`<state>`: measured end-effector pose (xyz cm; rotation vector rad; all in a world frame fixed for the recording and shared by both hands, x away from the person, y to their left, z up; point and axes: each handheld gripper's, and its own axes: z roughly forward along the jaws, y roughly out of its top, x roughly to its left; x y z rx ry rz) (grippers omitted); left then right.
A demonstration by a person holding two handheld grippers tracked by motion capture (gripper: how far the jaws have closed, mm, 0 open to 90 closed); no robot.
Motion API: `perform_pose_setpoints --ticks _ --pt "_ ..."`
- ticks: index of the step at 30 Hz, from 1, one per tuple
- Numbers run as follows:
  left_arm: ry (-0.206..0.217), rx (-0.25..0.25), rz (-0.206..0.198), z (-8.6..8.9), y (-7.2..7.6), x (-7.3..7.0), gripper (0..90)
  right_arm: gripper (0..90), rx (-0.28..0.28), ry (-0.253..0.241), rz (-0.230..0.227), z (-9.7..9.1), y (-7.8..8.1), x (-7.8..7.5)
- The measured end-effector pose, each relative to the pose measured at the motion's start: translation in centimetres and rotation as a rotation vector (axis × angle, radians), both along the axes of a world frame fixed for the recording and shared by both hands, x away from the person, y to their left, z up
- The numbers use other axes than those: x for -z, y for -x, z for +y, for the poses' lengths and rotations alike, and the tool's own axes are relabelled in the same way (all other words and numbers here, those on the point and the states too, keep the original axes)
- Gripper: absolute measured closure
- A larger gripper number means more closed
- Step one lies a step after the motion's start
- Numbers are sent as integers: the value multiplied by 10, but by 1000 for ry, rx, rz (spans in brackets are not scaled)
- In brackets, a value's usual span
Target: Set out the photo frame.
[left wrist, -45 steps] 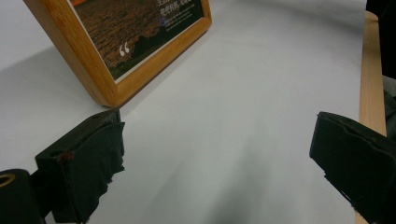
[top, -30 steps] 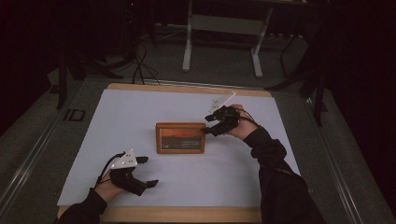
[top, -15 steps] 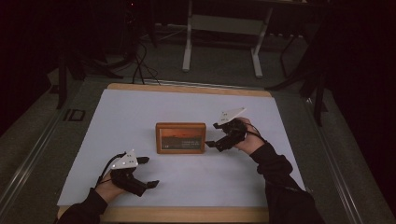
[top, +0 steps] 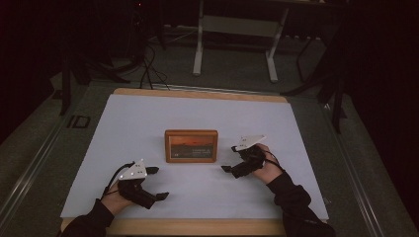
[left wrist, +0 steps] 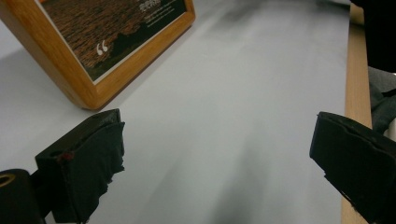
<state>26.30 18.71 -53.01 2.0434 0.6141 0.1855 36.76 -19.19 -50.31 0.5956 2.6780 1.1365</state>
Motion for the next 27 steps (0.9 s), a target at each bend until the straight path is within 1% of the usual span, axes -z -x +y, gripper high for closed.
perform_pose_setpoints --ticks 3,4,5,6,8,10,11,15,18,20,21,23,24,27 --pt "2 2 0 0 0 0 33 137 9 -29 1 -5 10 8" --pt "1 1 0 0 0 0 33 137 9 -29 1 -5 10 8" --pt "1 2 0 0 0 0 33 138 14 -36 7 -7 12 10" --pt "3 2 0 0 1 0 33 138 15 -39 0 -9 17 14" --pt "3 3 -2 0 1 0 33 138 14 -44 5 -11 20 16" --pt "4 3 -1 0 0 0 33 138 14 -45 -1 -13 25 18" --pt "3 2 -2 0 1 0 33 137 14 -46 3 -15 29 20" --pt "3 4 -3 1 1 0 33 137 12 -51 -3 -19 35 21" --pt "3 5 -2 1 1 0 33 137 18 -53 -1 -23 41 22" --pt "1 6 -4 1 1 0 33 137 23 -56 -7 -26 46 22" --pt "3 7 -3 1 1 0 33 137 27 -55 -8 -28 50 23" --pt "2 5 -3 1 1 0 33 137 30 -58 -11 -29 52 23" --pt "1 4 -5 1 1 0 33 137 35 -63 -4 -33 56 25" --pt "3 5 -5 2 2 -1 33 137 41 -55 -10 -36 60 26"
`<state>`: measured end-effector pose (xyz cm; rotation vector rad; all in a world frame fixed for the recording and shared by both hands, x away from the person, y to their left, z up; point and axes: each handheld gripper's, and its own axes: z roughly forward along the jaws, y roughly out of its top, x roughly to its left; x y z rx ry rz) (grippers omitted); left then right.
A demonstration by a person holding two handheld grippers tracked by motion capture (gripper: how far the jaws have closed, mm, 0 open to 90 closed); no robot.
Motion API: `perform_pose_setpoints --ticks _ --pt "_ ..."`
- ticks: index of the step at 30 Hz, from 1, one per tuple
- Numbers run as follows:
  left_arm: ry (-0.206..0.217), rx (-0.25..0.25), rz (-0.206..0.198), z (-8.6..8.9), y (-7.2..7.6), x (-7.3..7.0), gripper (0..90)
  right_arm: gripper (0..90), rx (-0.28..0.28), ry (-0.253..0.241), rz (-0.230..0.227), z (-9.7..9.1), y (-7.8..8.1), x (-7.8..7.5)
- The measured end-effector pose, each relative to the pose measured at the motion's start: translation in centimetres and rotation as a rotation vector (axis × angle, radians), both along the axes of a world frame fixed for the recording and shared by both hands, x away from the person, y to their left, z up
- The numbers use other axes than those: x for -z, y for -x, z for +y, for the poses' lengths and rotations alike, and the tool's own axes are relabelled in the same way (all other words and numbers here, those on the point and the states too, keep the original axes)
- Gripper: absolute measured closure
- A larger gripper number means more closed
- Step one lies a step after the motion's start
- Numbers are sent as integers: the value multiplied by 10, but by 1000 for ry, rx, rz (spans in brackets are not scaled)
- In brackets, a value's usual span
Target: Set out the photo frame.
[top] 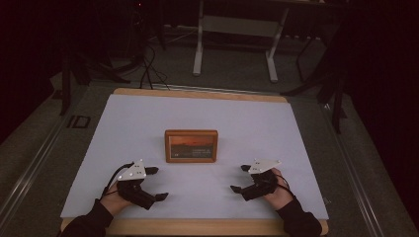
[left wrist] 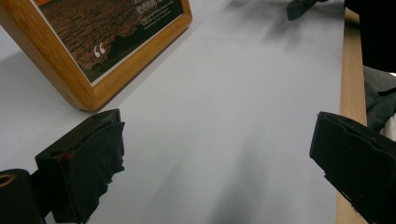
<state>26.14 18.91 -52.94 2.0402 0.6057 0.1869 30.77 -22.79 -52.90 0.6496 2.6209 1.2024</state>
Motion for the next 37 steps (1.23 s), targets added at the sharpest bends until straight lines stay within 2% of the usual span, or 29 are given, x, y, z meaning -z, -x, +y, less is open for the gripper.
perform_pose_setpoints --ticks 10,14,20,21,24,28,37 --pt "-1 1 2 0 0 1 33 137 48 -14 4 -19 13 4" --pt "-6 1 1 0 0 1 33 137 67 -31 -17 -26 17 2" --pt "-3 1 2 0 0 1 34 138 80 -47 -22 -34 18 1" --pt "-4 2 4 -1 0 1 33 139 83 -57 -35 -35 16 0" --pt "-6 4 4 -1 0 1 33 139 88 -53 -44 -36 15 1" --pt "-2 1 3 0 0 1 33 139 82 -51 -22 -35 12 7" --pt "-5 7 2 0 1 2 33 139 64 -56 -31 -32 13 6"
